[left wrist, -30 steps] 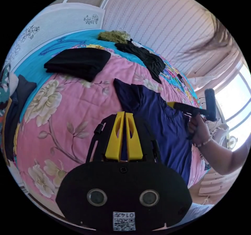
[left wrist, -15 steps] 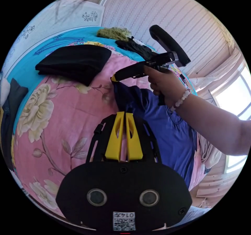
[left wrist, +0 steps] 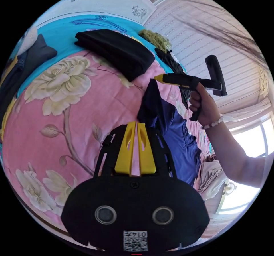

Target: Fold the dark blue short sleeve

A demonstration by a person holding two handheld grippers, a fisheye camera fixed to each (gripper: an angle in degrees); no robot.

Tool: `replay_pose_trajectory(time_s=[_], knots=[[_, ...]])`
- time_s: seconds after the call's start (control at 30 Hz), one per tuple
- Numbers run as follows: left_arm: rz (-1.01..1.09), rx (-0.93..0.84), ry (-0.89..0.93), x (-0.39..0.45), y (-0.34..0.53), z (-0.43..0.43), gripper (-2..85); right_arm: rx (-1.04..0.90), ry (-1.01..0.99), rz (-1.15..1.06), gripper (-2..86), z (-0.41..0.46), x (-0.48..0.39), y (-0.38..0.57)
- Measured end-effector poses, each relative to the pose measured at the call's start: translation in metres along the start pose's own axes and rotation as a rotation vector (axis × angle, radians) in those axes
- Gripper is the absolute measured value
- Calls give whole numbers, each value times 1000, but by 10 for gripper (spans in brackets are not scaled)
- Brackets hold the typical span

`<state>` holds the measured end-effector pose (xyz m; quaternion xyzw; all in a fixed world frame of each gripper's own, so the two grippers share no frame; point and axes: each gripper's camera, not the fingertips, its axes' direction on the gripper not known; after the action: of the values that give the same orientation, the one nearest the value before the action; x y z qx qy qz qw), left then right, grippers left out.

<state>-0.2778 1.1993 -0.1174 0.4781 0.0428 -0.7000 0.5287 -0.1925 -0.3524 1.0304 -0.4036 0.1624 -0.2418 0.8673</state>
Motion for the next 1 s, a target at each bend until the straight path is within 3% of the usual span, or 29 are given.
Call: replay_pose_trajectory(time_s=[0.13,0.23,0.3,0.5,0.77,0.93,1.0], knots=[[95,49,-24,19,0,-9,22,-41,32,36,46,2,6,-2],[157,-21,-42,36,-7,13,64,-41,73,60,55,7,8,-1],[163,-95,-118,36,-9,34,55,-45,82,81,61,8,12,-1],[170,-64,-110,36,9,33,23,18,36,101,61,-6,16,15],[139,-37,-76,41,41,46,-6,-169,130,102,72,51,12,48],[192,-19,-51,58,57,50,-7,-68,95,108,19,44,26,98],[331,48,-8,79,71,44,-6,10,34,138,11,25,35,129]])
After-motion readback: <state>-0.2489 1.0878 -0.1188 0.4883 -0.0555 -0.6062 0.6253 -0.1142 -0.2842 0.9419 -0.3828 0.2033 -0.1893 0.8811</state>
